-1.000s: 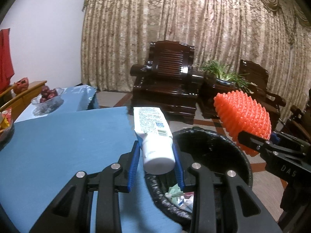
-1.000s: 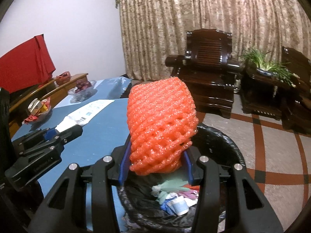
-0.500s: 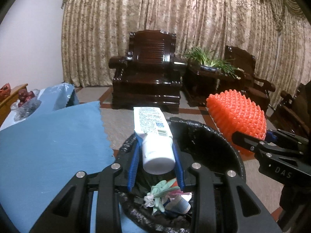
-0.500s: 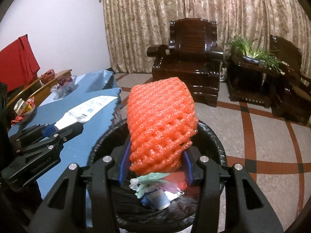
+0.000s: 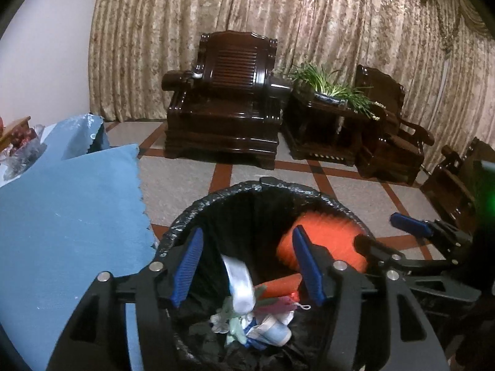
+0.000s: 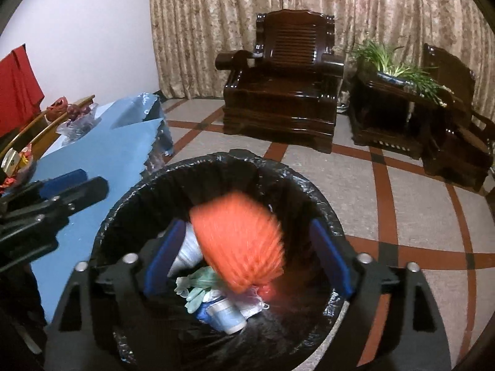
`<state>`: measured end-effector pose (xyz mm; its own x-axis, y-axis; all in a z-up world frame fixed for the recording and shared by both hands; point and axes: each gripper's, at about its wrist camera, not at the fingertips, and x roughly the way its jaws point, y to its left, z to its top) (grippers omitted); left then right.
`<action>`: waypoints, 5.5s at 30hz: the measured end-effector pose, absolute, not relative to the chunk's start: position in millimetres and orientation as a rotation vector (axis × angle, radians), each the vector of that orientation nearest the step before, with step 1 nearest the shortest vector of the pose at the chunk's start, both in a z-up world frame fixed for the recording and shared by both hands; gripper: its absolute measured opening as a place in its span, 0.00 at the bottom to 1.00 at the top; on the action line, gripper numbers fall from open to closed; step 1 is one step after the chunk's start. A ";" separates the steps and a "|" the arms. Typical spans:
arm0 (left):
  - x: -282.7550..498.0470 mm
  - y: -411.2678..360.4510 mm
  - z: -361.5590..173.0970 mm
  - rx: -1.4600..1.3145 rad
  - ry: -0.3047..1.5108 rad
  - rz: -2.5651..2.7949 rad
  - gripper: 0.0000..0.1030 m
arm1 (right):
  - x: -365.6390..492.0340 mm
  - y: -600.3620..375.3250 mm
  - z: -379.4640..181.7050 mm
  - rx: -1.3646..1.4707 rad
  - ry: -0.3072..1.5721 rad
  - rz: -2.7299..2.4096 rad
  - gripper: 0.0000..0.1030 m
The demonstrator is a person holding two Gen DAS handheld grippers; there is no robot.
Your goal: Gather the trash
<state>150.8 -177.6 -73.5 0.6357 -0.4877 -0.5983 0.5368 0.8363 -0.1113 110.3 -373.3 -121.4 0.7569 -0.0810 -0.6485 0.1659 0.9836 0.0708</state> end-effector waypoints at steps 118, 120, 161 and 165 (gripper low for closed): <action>20.5 -29.4 30.0 0.067 0.509 -0.283 0.94 | 15.9 -233.6 17.2 0.062 0.575 0.046 0.95; 20.6 -29.5 30.0 0.067 0.510 -0.285 0.94 | 15.7 -234.4 16.6 0.064 0.576 0.047 0.95; 20.7 -29.1 29.4 0.064 0.517 -0.285 0.94 | 18.0 -231.1 15.1 0.063 0.580 0.047 0.95; 20.8 -29.1 29.7 0.067 0.514 -0.282 0.94 | 18.6 -232.2 13.6 0.065 0.583 0.047 0.95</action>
<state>20.8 -29.1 29.7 0.8332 -0.2489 -0.4937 0.2824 0.9593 -0.0070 18.6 -232.2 13.6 0.8340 0.0631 -0.5482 -0.0263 0.9969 0.0747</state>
